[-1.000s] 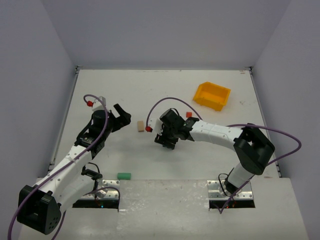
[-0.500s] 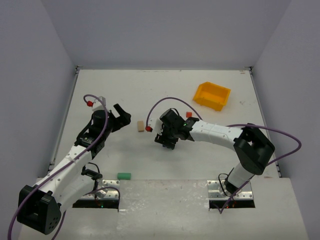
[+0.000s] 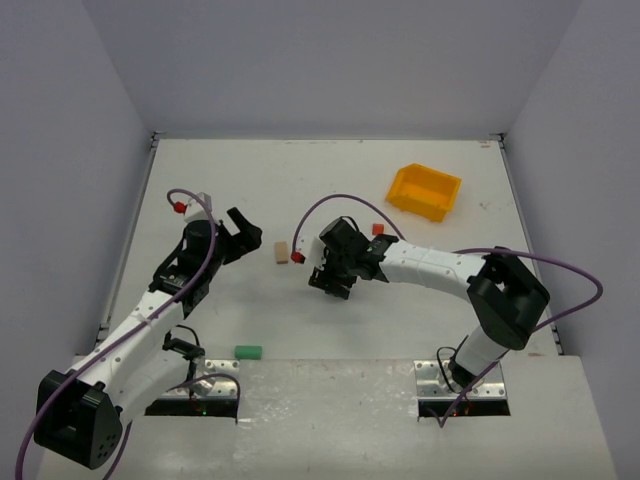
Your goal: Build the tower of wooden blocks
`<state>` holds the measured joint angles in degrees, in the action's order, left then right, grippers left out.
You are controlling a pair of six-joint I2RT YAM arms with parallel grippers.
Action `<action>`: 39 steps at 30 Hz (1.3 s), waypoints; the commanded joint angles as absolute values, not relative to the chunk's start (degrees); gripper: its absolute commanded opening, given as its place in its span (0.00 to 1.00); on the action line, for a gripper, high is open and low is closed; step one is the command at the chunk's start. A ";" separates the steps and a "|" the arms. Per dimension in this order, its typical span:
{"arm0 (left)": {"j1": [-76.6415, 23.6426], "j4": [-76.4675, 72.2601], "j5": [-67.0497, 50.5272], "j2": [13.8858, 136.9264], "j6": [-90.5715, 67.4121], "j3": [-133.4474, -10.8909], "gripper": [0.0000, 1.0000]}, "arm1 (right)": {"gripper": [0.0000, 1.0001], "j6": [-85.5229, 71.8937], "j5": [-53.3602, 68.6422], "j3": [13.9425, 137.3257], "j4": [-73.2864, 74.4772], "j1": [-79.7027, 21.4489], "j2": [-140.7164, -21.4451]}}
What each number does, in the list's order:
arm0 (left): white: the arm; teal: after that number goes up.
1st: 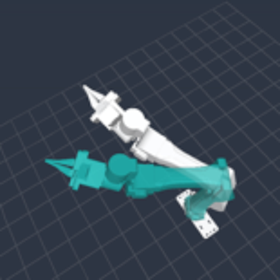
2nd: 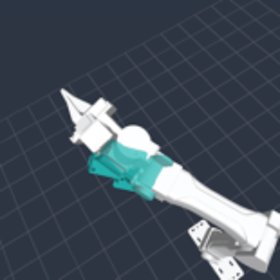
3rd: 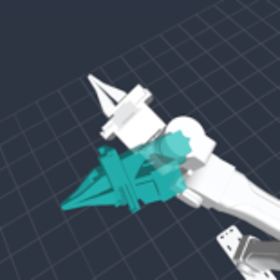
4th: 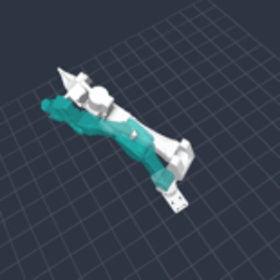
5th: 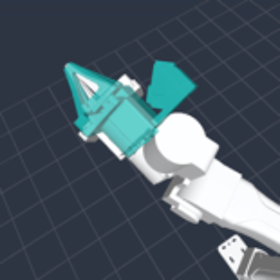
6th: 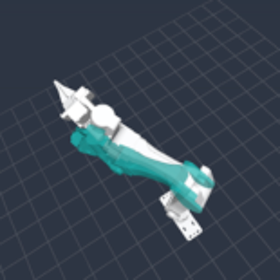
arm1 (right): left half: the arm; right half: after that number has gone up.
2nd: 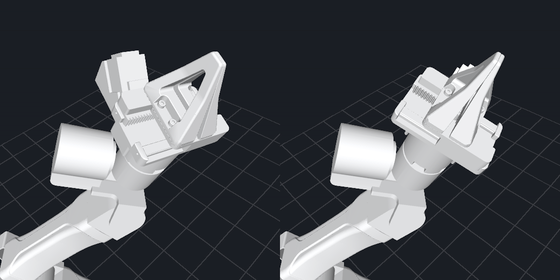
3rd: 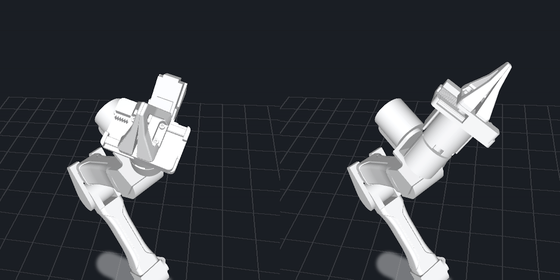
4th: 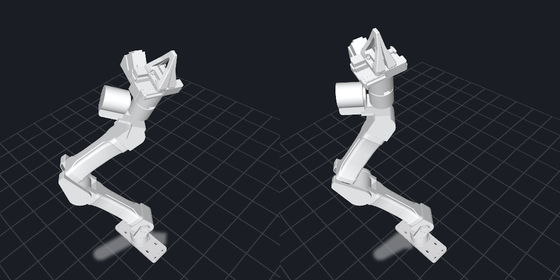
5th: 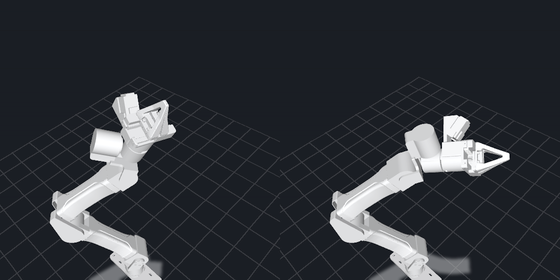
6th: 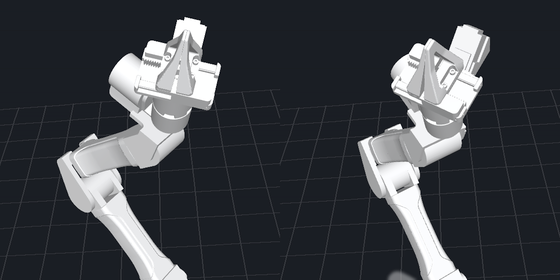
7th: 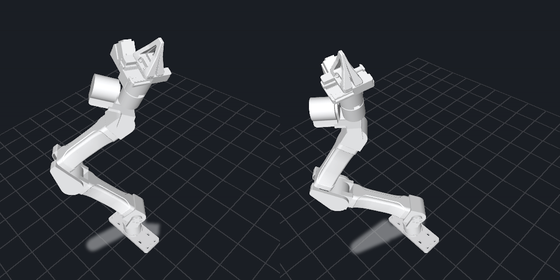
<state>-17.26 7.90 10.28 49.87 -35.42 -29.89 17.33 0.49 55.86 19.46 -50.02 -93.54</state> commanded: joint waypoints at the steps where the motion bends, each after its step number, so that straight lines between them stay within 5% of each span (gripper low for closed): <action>1: -17.31 5.19 10.28 49.48 -35.60 -29.62 1.00 | 0.77 16.97 0.62 56.94 17.49 -50.19 -91.76; 17: -17.31 5.18 9.67 49.38 -35.59 -29.62 1.00 | 0.81 15.11 2.02 56.51 18.10 -50.19 -88.33; 39: -17.31 4.83 8.97 49.66 -35.51 -29.60 1.00 | 0.53 15.56 3.34 55.90 18.41 -50.19 -87.63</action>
